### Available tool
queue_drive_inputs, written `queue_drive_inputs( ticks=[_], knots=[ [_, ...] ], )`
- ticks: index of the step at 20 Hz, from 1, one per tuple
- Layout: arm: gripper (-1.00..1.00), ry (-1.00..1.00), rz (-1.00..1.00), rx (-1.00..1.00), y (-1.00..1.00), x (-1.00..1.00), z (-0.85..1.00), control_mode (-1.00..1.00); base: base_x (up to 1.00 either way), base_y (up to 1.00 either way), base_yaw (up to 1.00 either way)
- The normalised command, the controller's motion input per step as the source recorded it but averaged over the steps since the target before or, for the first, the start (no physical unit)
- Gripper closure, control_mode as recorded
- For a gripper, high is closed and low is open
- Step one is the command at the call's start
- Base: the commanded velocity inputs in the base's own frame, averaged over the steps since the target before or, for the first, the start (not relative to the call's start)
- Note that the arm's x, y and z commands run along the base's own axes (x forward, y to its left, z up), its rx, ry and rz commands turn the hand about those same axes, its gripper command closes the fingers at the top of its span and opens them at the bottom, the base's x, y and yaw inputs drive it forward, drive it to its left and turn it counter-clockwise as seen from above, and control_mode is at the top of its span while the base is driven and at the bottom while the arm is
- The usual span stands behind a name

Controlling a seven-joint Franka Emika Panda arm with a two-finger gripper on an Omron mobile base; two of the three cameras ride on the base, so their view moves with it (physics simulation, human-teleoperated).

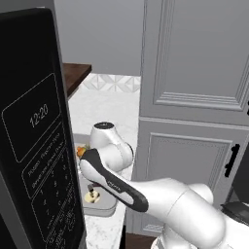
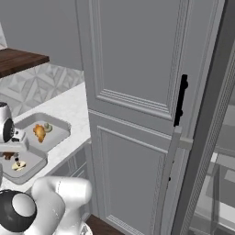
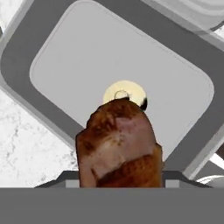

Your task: Place one mushroom and one chicken drumstick in each tupperware on the nearby counter, to pack two identical lunches.

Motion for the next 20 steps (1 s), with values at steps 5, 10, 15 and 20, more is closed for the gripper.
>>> queue_drive_inputs(
  ticks=[5,10,15,20],
  knots=[
    [1.0,0.11,0.06,0.0,0.45,0.34,-0.32,-1.0,0.0,0.0,0.0],
    [1.0,0.03,0.01,0.0,0.33,0.54,-0.33,-1.0,0.0,0.0,0.0],
    [1.0,0.03,0.0,-0.02,0.55,0.47,-0.46,-1.0,0.0,0.0,0.0],
    [1.0,0.0,0.0,-0.01,0.34,0.15,-0.47,-1.0,0.0,0.0,0.0]
  ],
)
